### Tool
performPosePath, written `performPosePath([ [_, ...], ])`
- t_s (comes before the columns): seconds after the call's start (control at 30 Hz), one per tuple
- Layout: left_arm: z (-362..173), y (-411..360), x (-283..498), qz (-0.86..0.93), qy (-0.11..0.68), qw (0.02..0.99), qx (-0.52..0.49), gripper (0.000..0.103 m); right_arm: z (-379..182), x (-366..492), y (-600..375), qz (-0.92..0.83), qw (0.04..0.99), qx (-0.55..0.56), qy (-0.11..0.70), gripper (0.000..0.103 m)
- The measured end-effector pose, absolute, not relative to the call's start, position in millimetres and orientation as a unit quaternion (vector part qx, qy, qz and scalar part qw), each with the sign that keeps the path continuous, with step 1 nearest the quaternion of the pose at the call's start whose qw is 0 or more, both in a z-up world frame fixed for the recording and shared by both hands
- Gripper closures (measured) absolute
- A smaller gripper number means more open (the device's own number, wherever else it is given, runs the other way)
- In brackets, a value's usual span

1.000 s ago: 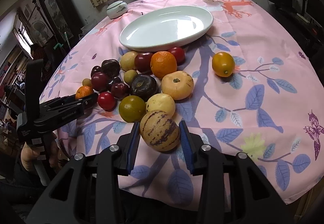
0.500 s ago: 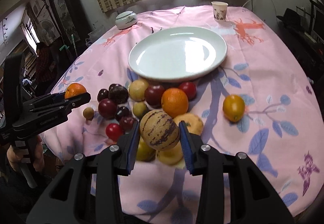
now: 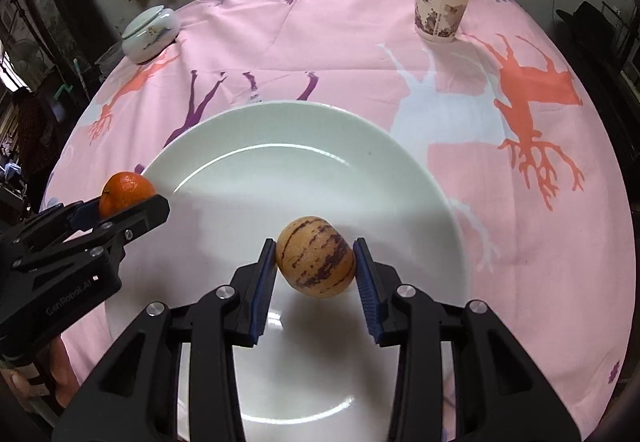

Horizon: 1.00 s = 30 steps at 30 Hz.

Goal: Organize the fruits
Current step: 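Carry both fruits over the white plate and open both tools to release them, then grasp the yellow-orange round fruit with the right tool while the left grasps a small olive fruit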

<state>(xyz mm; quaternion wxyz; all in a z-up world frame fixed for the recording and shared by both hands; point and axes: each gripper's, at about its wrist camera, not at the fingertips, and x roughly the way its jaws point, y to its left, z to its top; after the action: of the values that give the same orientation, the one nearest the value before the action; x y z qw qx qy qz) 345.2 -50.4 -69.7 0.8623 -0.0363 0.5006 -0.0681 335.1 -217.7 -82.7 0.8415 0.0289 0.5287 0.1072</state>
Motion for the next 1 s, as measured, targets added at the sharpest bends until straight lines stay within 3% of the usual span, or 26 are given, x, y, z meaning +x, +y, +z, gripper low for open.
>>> performPosePath([
  [0.2,-87,-52,367,-0.072,0.519,0.85,-0.053,0.057,-88,358,-212,0.133,0.835,0.039,0.533,0.064],
  [0.33,-67,-50,359,-0.067,0.494,0.865,-0.053,0.038,-80,355,-210,0.143,0.841,0.013,0.522,0.054],
  [0.43,-36,-39,338,-0.081,0.471,0.875,-0.071,0.036,-52,333,-213,0.142,0.854,-0.019,0.501,0.048],
  [0.5,-12,-29,312,-0.095,0.451,0.884,-0.08,0.035,-26,305,-218,0.135,0.868,-0.043,0.476,0.036],
  [0.67,27,-7,206,-0.088,0.376,0.922,-0.028,0.016,13,210,-255,0.126,0.891,-0.049,0.434,0.034],
  [0.73,22,5,164,-0.081,0.361,0.929,-0.023,0.015,4,173,-275,0.116,0.892,-0.019,0.437,0.017],
  [0.8,9,19,126,-0.068,0.354,0.932,-0.031,0.015,-15,136,-289,0.099,0.895,0.018,0.434,0.009],
  [1.0,-25,46,64,-0.027,0.373,0.926,-0.043,0.015,-58,65,-303,0.027,0.905,0.075,0.417,0.009],
])
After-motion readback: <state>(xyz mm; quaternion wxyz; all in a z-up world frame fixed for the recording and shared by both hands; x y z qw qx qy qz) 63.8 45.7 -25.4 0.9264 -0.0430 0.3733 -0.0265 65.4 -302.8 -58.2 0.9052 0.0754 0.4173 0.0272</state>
